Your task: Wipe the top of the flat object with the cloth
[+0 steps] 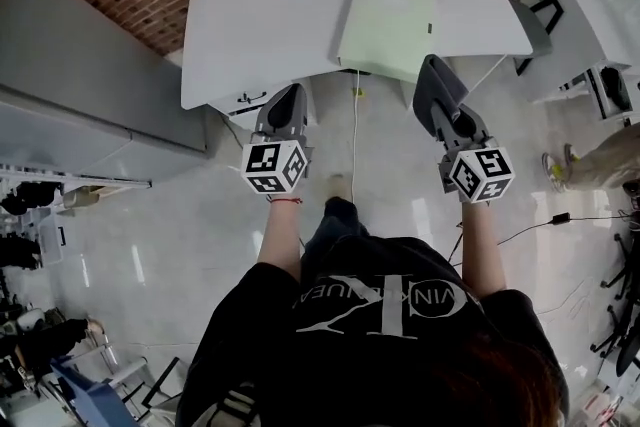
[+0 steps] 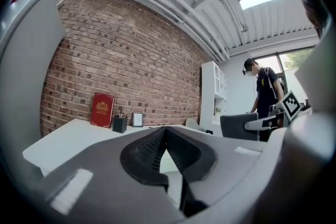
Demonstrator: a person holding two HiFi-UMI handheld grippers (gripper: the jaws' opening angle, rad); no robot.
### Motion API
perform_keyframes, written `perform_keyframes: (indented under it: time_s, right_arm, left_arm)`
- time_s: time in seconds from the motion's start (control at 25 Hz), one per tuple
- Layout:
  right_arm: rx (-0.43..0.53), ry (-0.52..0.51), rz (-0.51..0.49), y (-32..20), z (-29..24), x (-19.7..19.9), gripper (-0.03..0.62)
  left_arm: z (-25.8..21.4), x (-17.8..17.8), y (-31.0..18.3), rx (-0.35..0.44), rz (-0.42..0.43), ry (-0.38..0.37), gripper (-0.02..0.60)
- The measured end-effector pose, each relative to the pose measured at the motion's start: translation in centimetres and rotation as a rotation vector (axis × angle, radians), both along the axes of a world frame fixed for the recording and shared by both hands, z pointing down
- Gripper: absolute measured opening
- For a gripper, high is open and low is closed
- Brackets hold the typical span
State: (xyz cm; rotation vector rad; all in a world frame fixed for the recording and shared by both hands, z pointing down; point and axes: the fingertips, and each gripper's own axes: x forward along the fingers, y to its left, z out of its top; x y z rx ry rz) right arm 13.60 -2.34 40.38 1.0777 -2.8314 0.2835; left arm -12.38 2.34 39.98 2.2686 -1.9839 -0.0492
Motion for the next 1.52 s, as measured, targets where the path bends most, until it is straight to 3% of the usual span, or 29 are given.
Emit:
perform_keyframes:
  time_s: [0.52, 1.08, 1.52]
  right_arm:
    - [-0.045, -0.006, 0.121, -8.5, 0.8, -7.0, 0.057]
    - [-0.063, 0.036, 0.234, -12.9, 1.0, -7.6, 0.057]
    - [-0.114, 0.017, 0.140, -19.3, 1.7, -10.6, 0.057]
  left_arm:
    - [1.3, -4.9, -12.1, -0.039, 0.178, -0.001, 0.011]
    - [2.5, -3.9, -18.8, -0.040, 0.334, -0.029, 0.011]
    - [5.6, -3.3, -22.6, -0.109, 0.354, -0.031, 0.011]
